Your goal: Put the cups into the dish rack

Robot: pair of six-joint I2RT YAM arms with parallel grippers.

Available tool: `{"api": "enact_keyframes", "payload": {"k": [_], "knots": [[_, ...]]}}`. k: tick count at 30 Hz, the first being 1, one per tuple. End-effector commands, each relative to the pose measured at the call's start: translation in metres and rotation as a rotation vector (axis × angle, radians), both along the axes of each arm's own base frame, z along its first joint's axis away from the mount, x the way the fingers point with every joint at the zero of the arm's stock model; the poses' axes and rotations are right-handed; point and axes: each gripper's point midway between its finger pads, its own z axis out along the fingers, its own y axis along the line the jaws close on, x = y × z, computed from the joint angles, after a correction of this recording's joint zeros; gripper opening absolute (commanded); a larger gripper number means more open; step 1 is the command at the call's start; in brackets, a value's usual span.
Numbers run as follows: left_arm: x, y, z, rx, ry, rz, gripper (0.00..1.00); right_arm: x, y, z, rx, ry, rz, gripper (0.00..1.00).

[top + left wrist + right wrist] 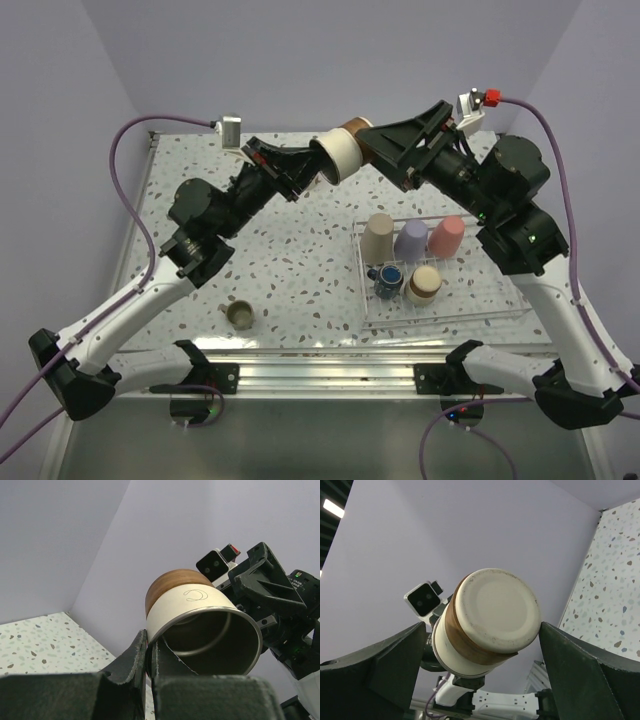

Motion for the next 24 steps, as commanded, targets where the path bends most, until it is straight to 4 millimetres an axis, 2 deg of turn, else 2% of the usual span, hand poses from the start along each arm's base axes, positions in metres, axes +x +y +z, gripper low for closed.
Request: {"api": "enact_keyframes", "payload": {"k": [1,5,8,9,12,15,16,18,19,23,24], "knots": [[-0.005,0.0,0.012,-0.058,-0.028,-0.031,0.0,-0.007,0.001,0.026,0.068,-0.06,0.028,0.96],[-0.004,0.0,0.007,-0.072,-0.02,-0.029,0.0,-0.003,0.003,0.032,0.08,-0.067,0.028,0.92],[-0.004,-0.001,0.005,-0.074,-0.012,-0.034,0.0,0.002,0.006,0.034,0.086,-0.072,0.028,0.81],[-0.004,-0.001,0.005,-0.074,-0.013,-0.035,0.0,0.004,0.008,0.034,0.087,-0.071,0.029,0.75],[-0.004,-0.002,0.003,-0.069,-0.011,-0.037,0.0,0.006,0.009,0.038,0.09,-0.078,0.028,0.7],[-0.004,-0.002,-0.001,-0.066,-0.005,-0.039,0.0,0.008,0.012,0.037,0.089,-0.075,0.032,0.59],[-0.003,-0.003,-0.003,-0.062,0.002,-0.039,0.0,0.009,0.012,0.037,0.09,-0.08,0.033,0.5],[-0.001,-0.003,-0.008,-0.043,0.021,-0.032,0.01,0.008,0.014,0.035,0.086,-0.077,0.043,0.39],[-0.001,-0.003,-0.007,-0.038,0.022,-0.031,0.06,0.008,0.014,0.034,0.077,-0.08,0.043,0.26],[0.003,0.0,-0.014,0.006,0.05,0.003,0.4,0.011,0.008,0.024,0.008,-0.08,0.003,0.0],[0.005,0.003,-0.019,0.027,0.064,0.024,0.51,0.012,0.006,0.023,-0.006,-0.082,-0.012,0.0]]}}
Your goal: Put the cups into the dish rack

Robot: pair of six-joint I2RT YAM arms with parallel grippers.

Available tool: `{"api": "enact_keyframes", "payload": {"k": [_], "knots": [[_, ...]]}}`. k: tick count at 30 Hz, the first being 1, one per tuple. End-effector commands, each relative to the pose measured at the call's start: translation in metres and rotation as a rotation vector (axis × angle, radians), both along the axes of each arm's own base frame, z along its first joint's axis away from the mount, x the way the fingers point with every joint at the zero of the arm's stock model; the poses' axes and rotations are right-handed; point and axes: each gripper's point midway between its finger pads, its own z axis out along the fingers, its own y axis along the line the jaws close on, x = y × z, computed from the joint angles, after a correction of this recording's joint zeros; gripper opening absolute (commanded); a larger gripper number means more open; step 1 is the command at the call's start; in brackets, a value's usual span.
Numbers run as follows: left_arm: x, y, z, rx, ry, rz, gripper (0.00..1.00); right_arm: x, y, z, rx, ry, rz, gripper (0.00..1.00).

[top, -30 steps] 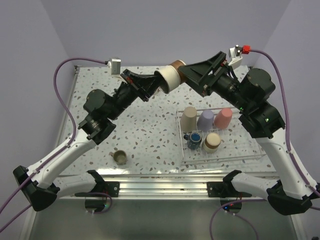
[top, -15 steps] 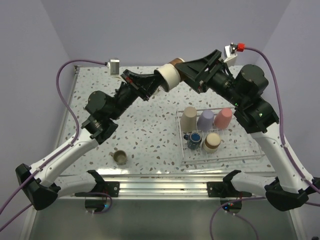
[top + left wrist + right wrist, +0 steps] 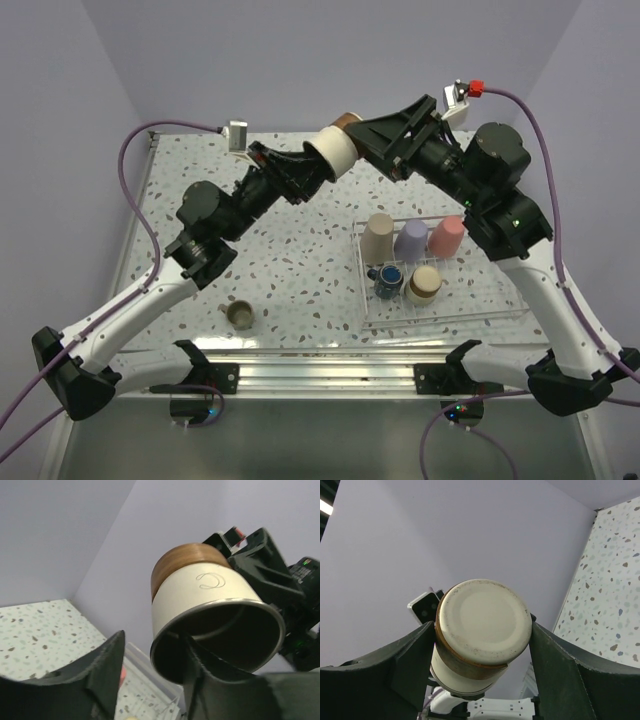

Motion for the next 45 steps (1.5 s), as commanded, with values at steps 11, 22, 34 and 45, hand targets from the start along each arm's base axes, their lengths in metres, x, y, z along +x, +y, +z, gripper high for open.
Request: {"api": "enact_keyframes", "payload": {"k": [11,22,34,45], "knots": [[0.005,0.045,-0.031,0.146,0.109,0.174,0.97,0.001,-0.055,-0.003,-0.29,-0.118,-0.244,0.0],[0.039,0.09,-0.102,0.423,0.332,0.415,1.0,-0.016,-0.221,-0.079,-0.965,0.049,-0.833,0.0],[0.078,0.064,-0.13,0.543,0.367,0.366,1.0,-0.035,-0.285,-0.145,-1.302,0.214,-1.072,0.0],[0.098,0.052,-0.132,0.559,0.34,0.296,1.0,-0.02,-0.316,-0.195,-1.351,0.405,-1.12,0.0]]}}
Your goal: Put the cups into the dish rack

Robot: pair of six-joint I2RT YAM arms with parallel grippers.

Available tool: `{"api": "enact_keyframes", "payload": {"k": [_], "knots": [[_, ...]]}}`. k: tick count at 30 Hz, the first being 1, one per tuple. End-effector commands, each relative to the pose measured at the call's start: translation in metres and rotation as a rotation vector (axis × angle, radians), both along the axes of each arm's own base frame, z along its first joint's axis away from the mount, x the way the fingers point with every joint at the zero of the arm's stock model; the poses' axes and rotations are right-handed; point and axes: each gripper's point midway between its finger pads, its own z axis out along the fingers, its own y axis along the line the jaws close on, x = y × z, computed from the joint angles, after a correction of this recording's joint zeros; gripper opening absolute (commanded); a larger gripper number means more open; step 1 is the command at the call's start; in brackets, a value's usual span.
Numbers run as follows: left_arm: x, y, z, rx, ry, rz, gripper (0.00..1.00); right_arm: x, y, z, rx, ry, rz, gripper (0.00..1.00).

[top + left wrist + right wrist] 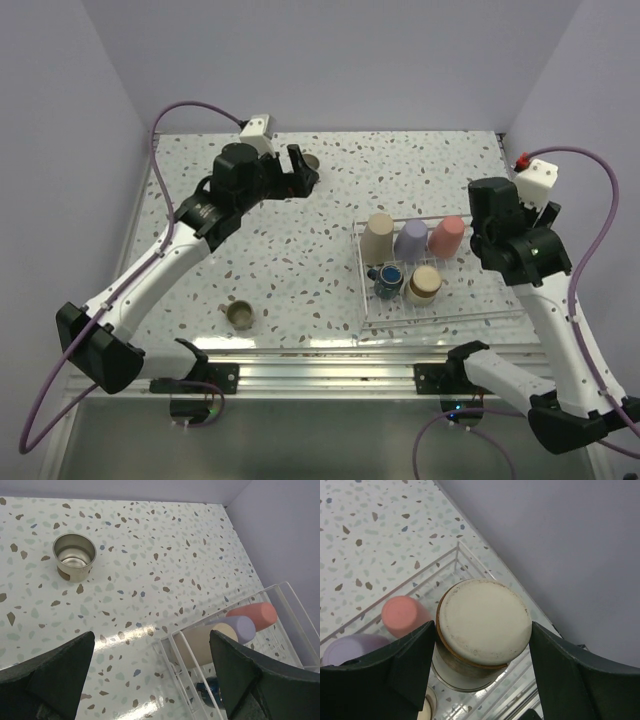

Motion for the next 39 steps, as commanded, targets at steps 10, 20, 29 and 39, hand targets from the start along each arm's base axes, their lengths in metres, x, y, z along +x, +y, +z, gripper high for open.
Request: {"api": "enact_keyframes", "payload": {"k": [10,20,29,39], "knots": [[0.013,-0.002,0.01,-0.06,-0.05,-0.109,1.0,0.032,-0.042,-0.07,0.172,-0.001,-0.21,0.0],[0.019,0.012,-0.015,-0.06,-0.034,-0.11,1.0,0.07,-0.056,-0.105,0.177,-0.04,-0.266,0.0],[0.027,0.043,-0.018,-0.056,-0.066,-0.068,1.0,0.091,-0.068,-0.137,0.126,0.012,-0.333,0.0],[0.021,0.045,-0.031,-0.12,-0.074,-0.104,1.0,0.085,-0.092,-0.155,0.033,0.094,-0.48,0.0]]}}
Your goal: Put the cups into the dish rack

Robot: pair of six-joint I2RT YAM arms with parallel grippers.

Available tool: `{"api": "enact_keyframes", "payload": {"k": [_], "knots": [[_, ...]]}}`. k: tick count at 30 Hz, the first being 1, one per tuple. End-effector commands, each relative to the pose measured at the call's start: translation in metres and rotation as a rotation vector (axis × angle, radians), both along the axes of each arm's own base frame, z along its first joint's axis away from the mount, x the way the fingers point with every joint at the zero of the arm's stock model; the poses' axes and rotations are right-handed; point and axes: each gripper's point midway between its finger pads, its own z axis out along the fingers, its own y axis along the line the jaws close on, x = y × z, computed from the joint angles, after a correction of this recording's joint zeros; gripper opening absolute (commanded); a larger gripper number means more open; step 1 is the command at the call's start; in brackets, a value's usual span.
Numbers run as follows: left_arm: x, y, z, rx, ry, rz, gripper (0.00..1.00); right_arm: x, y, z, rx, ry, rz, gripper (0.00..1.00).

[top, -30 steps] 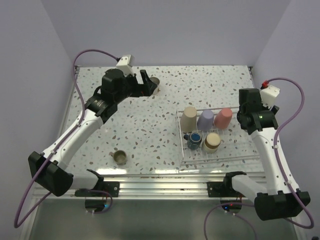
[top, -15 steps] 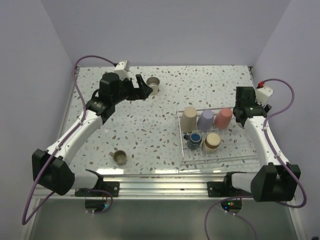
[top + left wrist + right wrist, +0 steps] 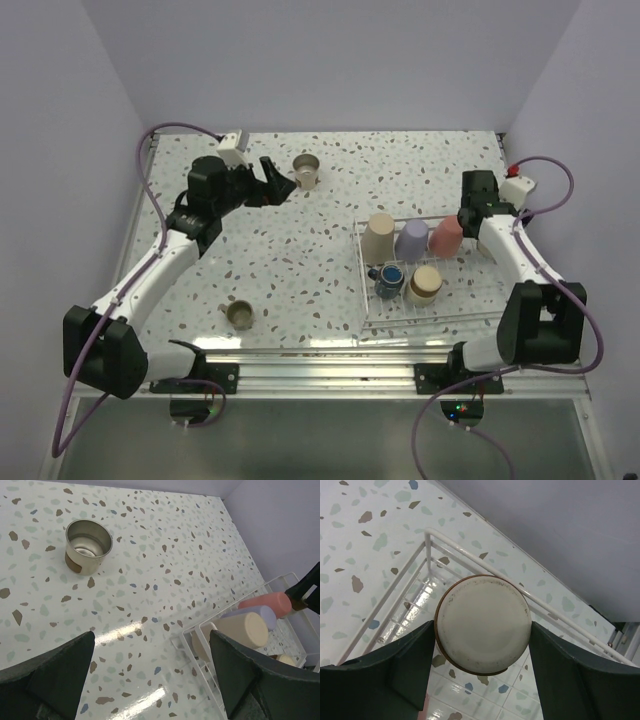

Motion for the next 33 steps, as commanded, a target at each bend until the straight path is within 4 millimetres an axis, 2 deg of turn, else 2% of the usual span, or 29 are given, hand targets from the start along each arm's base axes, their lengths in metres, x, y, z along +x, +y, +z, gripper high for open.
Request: {"api": "enact_keyframes", "payload": {"k": [1,9,19,24,33], "knots": [[-0.001,-0.002,0.022,-0.057,-0.087,-0.034,1.0,0.001,-0.018,0.016,-0.085,-0.053,-0.117,0.0],[-0.004,-0.001,0.019,-0.048,-0.083,-0.052,1.0,0.006,-0.013,-0.004,-0.027,-0.072,-0.153,0.0],[-0.008,0.0,0.015,-0.068,-0.07,-0.04,1.0,0.023,0.004,0.003,0.109,-0.188,-0.127,0.0],[-0.011,-0.001,0.015,-0.091,-0.064,-0.044,1.0,0.017,0.009,-0.005,0.149,-0.182,-0.136,0.0],[-0.017,0.001,0.013,-0.097,-0.058,-0.036,1.0,0.014,0.01,0.002,0.137,-0.158,-0.094,0.0]]}}
